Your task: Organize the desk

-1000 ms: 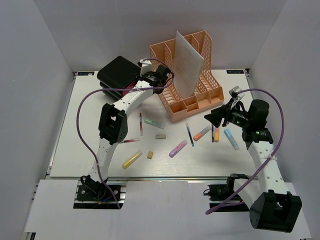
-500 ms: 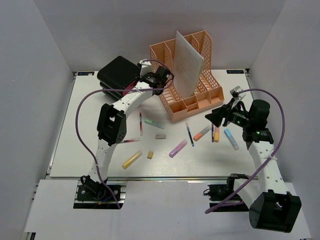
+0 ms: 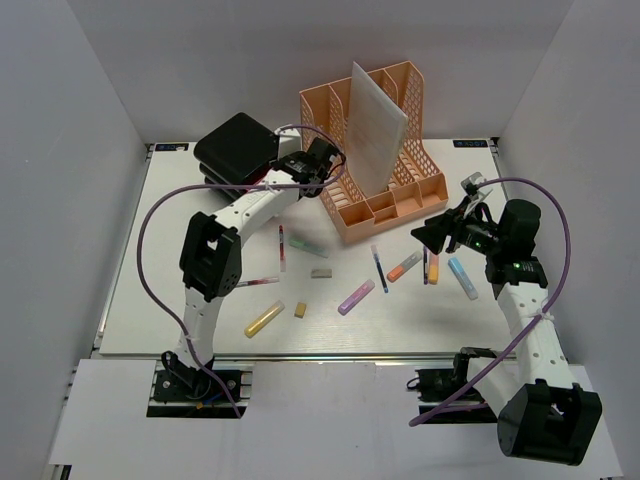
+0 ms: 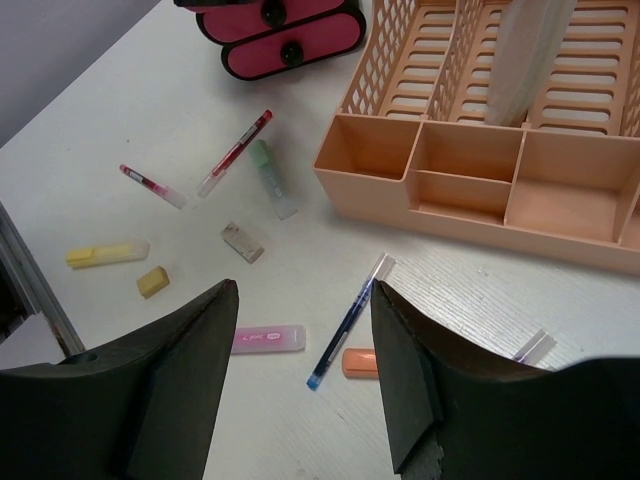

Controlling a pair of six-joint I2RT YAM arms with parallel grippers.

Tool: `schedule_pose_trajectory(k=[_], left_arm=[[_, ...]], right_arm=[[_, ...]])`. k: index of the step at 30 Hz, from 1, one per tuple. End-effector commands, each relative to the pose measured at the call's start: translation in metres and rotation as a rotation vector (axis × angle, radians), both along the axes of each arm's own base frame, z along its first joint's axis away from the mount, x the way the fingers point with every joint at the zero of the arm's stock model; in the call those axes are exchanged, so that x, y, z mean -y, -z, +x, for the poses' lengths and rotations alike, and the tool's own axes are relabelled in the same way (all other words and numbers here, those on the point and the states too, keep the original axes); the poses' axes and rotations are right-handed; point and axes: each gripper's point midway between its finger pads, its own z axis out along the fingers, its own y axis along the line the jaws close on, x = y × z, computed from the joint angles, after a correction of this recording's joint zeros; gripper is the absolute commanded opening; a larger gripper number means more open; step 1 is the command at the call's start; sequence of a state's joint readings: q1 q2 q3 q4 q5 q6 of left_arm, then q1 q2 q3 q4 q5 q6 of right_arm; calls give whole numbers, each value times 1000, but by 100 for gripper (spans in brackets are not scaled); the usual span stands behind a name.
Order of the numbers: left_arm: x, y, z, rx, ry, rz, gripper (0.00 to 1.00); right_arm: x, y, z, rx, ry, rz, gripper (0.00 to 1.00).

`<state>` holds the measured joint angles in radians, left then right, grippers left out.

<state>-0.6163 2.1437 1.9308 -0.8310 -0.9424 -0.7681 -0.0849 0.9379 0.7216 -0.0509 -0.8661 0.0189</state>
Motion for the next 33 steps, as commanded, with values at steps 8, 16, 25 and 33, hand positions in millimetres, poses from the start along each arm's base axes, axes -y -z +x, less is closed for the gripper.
schedule_pose_trajectory(k=[8, 16, 25, 33], left_arm=[[18, 2, -33, -70, 93, -153, 15], [20, -20, -41, -32, 131, -219, 16], [30, -20, -53, -73, 215, -264, 68], [48, -40, -64, -63, 399, -326, 77]], right_arm=[[2, -2, 1, 38, 1, -9, 61], [3, -1, 1, 37, 3, -9, 61], [5, 4, 1, 50, -2, -25, 66], [-2, 8, -11, 100, -101, -52, 78]])
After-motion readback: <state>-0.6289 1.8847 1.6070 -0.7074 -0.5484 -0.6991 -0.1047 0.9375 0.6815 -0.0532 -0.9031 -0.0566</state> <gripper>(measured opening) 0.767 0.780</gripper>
